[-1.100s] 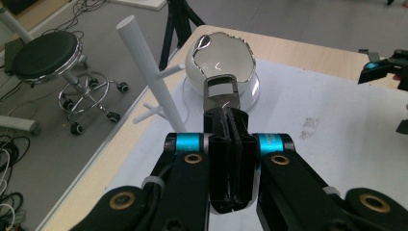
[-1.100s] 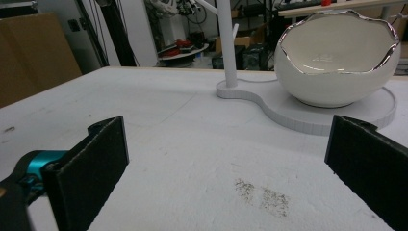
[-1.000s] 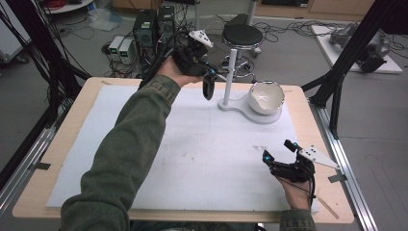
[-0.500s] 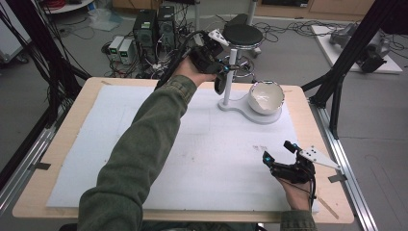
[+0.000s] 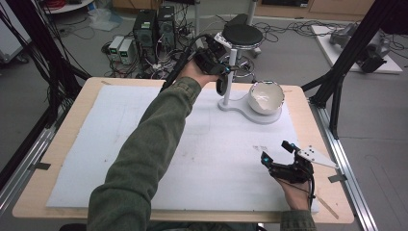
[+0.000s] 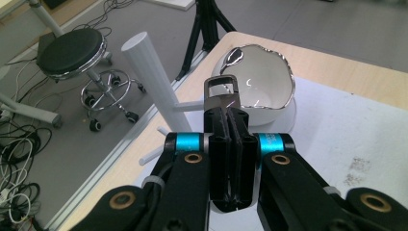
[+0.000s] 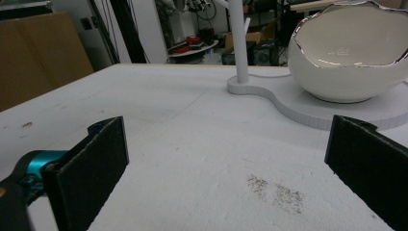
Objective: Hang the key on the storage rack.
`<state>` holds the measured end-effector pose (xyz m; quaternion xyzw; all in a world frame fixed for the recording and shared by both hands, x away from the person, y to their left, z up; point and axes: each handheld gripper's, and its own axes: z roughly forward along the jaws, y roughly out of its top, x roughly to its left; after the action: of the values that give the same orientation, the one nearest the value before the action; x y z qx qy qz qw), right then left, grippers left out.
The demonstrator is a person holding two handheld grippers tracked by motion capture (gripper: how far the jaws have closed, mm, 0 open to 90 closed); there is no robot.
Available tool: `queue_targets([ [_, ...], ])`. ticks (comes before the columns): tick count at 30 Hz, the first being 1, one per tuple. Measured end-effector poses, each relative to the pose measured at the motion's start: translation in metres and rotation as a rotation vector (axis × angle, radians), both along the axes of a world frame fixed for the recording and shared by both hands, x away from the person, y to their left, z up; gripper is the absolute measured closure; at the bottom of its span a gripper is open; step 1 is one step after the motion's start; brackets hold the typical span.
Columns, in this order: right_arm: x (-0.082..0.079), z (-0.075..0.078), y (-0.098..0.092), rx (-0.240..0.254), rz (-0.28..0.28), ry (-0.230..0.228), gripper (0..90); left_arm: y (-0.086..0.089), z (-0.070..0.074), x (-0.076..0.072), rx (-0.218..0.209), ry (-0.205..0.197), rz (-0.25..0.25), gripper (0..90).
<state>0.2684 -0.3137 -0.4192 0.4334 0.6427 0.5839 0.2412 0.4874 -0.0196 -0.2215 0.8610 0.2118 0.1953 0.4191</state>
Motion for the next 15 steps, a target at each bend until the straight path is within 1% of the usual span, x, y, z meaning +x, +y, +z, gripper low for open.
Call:
queue_targets([
  [4,0.000,0.000,-0.001,0.006,-0.002,0.002,0.4,0.003,-0.005,0.005,0.000,0.010,0.009,87.3],
  [6,0.000,0.000,-0.001,0.003,-0.003,0.001,0.4,0.003,-0.008,0.006,-0.005,0.018,0.006,87.3],
  [9,0.000,0.000,-0.001,0.003,-0.001,0.000,0.4,0.000,-0.009,0.005,0.000,0.023,0.010,87.3],
  [11,0.000,0.000,-0.001,0.008,-0.004,0.007,0.4,-0.002,-0.010,0.005,0.006,0.020,0.009,87.2],
  [13,0.000,0.000,-0.002,0.002,-0.004,-0.004,0.4,-0.003,-0.012,0.005,0.010,0.015,0.014,87.2],
  [15,0.000,0.000,-0.002,0.004,-0.004,0.004,0.4,-0.004,-0.014,0.006,0.019,0.012,0.019,87.2],
])
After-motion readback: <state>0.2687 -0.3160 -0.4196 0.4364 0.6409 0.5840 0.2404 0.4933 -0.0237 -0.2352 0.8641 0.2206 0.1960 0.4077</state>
